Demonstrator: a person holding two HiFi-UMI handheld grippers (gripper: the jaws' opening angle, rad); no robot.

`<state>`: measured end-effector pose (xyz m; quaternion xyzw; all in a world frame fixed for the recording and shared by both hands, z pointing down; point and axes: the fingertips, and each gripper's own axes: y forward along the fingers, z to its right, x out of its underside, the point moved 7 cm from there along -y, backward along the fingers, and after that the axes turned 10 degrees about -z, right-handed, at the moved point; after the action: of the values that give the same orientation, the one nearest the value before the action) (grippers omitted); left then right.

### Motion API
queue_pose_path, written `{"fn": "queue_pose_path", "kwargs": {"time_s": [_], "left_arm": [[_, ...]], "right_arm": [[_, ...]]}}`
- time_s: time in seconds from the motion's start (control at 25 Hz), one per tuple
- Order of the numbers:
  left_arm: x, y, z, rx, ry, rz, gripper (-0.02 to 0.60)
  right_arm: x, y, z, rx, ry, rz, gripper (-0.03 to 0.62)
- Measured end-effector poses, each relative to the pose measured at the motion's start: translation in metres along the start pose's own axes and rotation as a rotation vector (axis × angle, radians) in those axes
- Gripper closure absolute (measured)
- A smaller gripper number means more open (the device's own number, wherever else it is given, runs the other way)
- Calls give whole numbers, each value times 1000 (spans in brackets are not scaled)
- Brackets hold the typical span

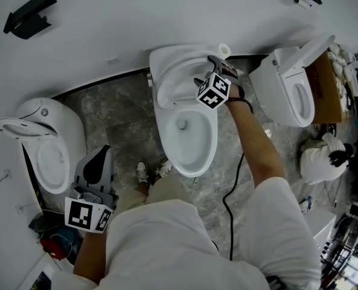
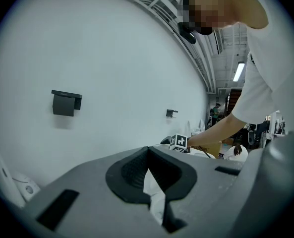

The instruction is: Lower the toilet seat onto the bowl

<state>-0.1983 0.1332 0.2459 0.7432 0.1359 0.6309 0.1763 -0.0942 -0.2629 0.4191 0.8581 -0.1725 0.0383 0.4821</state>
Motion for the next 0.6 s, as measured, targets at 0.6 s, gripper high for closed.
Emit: {"fn": "queue_pose_path", "kwargs": {"time_s": [0.6], "left_arm": [[10,-14,3,79,7,17,588]], "right_arm": [[21,-50,-39,39,36,-21,214]]}}
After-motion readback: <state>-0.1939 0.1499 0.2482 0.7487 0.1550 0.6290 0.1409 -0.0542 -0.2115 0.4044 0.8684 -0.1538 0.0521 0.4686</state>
